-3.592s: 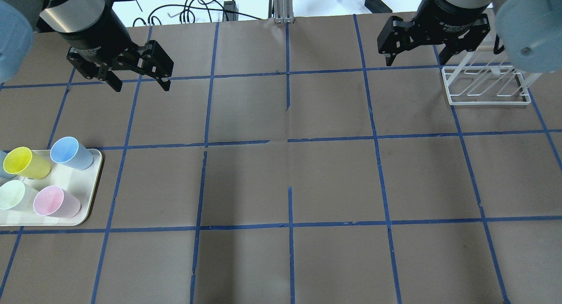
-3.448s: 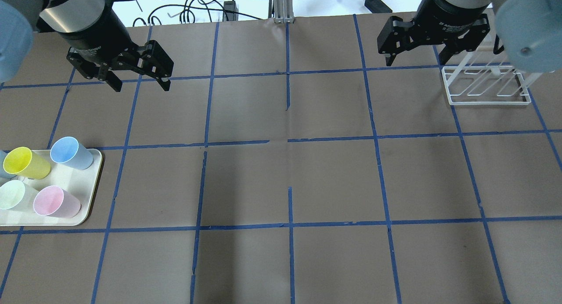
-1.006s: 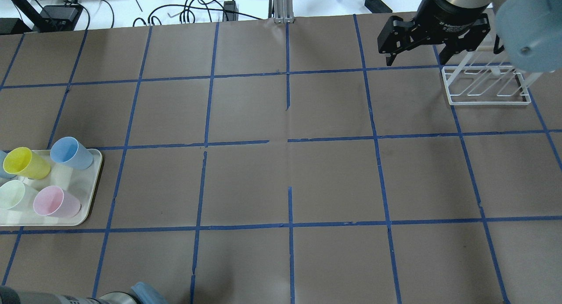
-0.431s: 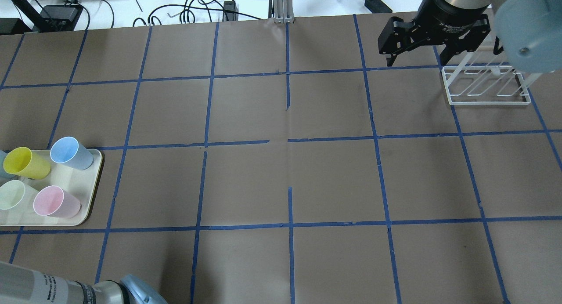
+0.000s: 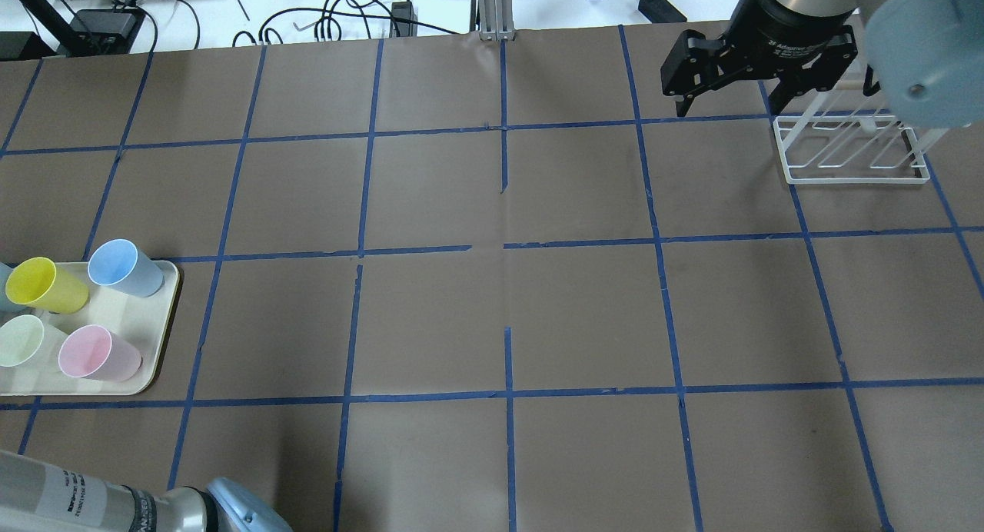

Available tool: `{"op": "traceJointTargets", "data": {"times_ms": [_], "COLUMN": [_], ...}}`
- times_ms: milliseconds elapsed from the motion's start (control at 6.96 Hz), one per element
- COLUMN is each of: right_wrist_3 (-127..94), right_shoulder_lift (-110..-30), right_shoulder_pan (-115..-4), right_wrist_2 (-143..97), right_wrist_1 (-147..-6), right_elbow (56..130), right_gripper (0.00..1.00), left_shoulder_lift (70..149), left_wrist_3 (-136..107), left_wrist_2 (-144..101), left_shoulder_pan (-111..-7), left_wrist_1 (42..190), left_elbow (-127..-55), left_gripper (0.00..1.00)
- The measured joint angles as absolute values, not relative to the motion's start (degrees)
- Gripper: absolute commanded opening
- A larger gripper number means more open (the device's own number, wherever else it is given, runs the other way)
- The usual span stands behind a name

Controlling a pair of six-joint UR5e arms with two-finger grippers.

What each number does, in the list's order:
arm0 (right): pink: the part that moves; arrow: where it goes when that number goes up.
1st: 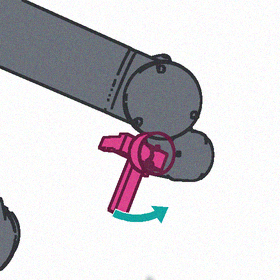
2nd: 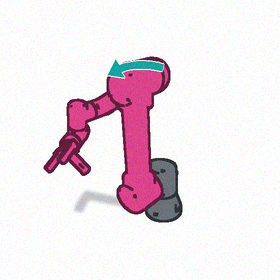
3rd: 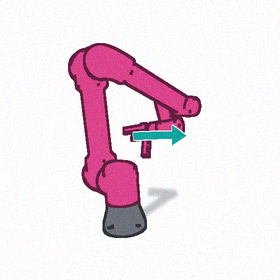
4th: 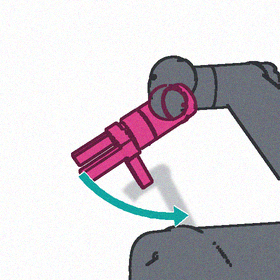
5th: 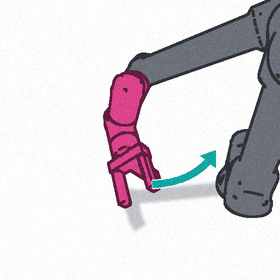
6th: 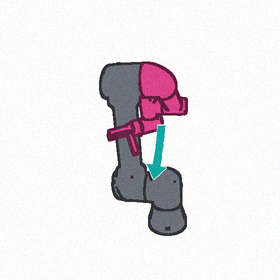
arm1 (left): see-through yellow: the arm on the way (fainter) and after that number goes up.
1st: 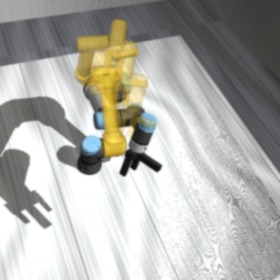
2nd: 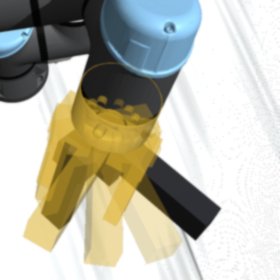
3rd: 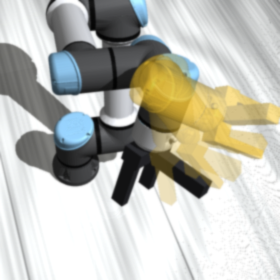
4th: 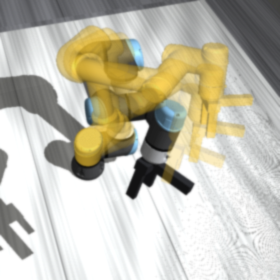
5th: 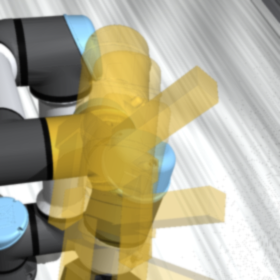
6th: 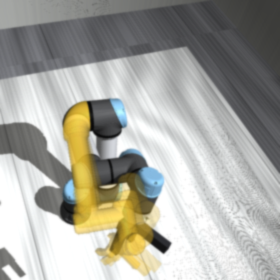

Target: Transfer IKEA cup to right arm and place on rack

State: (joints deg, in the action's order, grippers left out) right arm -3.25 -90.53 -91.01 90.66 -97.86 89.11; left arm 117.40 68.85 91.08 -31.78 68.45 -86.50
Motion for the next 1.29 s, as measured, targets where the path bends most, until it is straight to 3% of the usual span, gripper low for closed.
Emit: {"op": "traceJointTargets", "data": {"times_ms": [1293], "right_wrist_3": [-3.3], "right_shoulder_lift": [-91.0], "right_shoulder_pan": [-90.4], "right_wrist_2": [90.5], "right_wrist_1": [-97.8], "right_elbow": [89.1], "right_gripper": [1.00], "left_shoulder_lift": [119.3], "left_wrist_3": [68.7], "left_wrist_2": [91.8], "left_shoulder_pan": [-31.7], "left_wrist_1": [67.9], "left_elbow": [-87.8], "left_gripper": [1.00]}}
